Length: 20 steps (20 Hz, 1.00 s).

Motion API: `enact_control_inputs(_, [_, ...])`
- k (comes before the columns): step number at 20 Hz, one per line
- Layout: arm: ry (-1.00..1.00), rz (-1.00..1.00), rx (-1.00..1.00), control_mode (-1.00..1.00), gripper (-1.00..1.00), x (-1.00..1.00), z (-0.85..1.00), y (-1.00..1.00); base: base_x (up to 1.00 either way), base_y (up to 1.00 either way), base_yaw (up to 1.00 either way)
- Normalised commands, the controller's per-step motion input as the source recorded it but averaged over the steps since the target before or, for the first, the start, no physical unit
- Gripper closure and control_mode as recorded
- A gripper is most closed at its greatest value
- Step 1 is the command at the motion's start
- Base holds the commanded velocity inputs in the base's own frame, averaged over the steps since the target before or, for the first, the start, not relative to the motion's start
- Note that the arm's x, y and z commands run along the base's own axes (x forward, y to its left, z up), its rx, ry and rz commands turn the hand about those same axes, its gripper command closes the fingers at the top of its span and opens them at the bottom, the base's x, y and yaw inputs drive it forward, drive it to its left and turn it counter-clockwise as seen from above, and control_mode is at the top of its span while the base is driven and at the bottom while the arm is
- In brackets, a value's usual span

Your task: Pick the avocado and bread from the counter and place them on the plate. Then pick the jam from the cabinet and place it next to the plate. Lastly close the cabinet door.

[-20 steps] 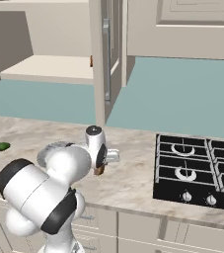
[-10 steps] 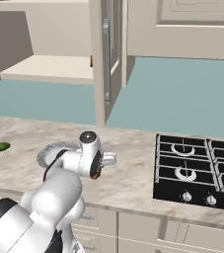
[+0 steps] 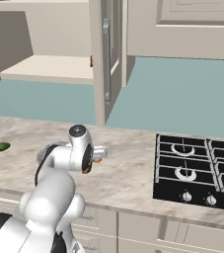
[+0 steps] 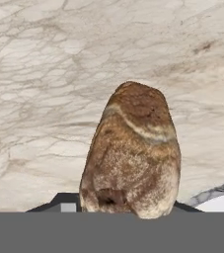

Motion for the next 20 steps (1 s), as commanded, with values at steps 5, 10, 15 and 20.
enact_control_inputs(5, [0.0,0.04,0.0,-1.0,1.0,0.0,0.07,0.55,0.0,0.0,0.0])
enact_control_inputs(10, [0.0,0.05,0.0,-1.0,1.0,0.11,0.0,0.44,0.0,0.0,0.0])
enact_control_inputs(15, [0.0,0.06,0.0,-1.0,1.0,0.21,0.01,0.33,0.0,0.0,0.0])
enact_control_inputs(20, [0.0,0.05,0.0,-1.0,1.0,0.35,0.0,0.28,0.0,0.0,0.0])
